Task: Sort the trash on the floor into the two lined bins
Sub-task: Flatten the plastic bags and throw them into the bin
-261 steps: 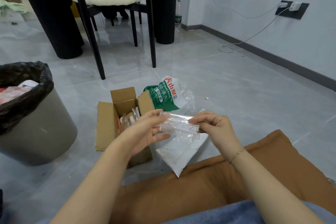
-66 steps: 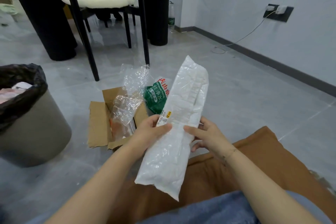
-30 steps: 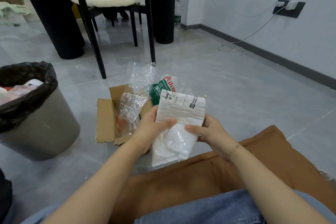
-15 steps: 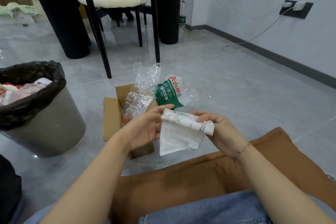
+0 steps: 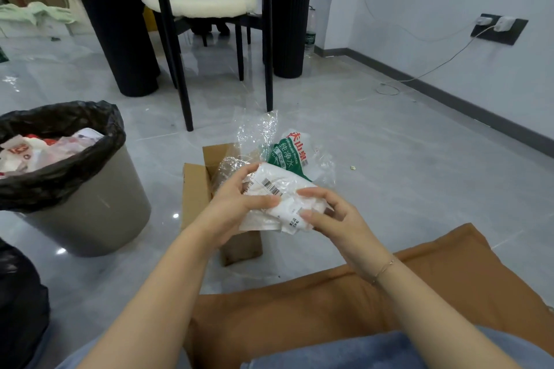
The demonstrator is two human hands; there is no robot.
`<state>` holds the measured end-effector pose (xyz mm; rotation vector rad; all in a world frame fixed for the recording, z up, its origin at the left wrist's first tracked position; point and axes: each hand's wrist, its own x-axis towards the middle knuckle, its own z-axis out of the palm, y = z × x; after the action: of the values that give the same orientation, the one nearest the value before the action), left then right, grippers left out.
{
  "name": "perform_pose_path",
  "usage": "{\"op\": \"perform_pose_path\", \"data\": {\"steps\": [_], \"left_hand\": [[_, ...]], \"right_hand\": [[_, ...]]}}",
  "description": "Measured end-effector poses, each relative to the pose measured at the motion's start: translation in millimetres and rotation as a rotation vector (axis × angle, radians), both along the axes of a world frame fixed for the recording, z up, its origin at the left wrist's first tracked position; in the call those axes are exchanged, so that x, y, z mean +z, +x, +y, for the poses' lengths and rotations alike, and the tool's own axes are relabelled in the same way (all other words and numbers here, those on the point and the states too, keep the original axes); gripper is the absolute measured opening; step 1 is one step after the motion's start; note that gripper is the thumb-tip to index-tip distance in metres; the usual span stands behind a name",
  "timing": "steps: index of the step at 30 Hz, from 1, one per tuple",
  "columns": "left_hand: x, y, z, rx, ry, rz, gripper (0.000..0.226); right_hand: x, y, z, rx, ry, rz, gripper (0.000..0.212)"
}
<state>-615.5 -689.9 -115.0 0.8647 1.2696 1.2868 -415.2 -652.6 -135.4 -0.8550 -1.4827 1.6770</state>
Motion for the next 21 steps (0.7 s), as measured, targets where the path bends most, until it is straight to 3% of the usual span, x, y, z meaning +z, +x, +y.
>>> {"op": "perform_pose_path", "data": {"steps": [5, 8, 11, 13, 16, 19, 21], "left_hand": [[23, -49, -27, 0.159, 0.150, 0.081, 0.065], [32, -86, -39, 0.299, 0.204, 0.149, 0.065], [39, -117, -46, 0.431, 0.320, 0.311, 0.053], [37, -153, -56, 0.661, 0.353, 0.564, 0.042], [30, -196, -65, 1.081, 0.163, 0.942, 0.033], [6, -224, -63, 1.231, 0.003, 0.924, 0.034], [-10, -229, -57, 1.260, -0.051, 0.914, 0.033]], "right_hand": [[20, -66, -10, -0.057, -0.028, 0.090, 0.061], [40, -117, -7, -0.088, -0.060, 0.123, 0.055], [57, -165, -4, -0.120, 0.003, 0.132, 0.051], [67, -205, -1, -0.118, 0.060, 0.119, 0.050], [81, -249, 7, -0.127, 0.197, 0.064, 0.041], [88, -293, 13, -0.126, 0.439, 0.022, 0.028], [91, -321, 19, -0.129, 0.712, -0.062, 0.020]]}}
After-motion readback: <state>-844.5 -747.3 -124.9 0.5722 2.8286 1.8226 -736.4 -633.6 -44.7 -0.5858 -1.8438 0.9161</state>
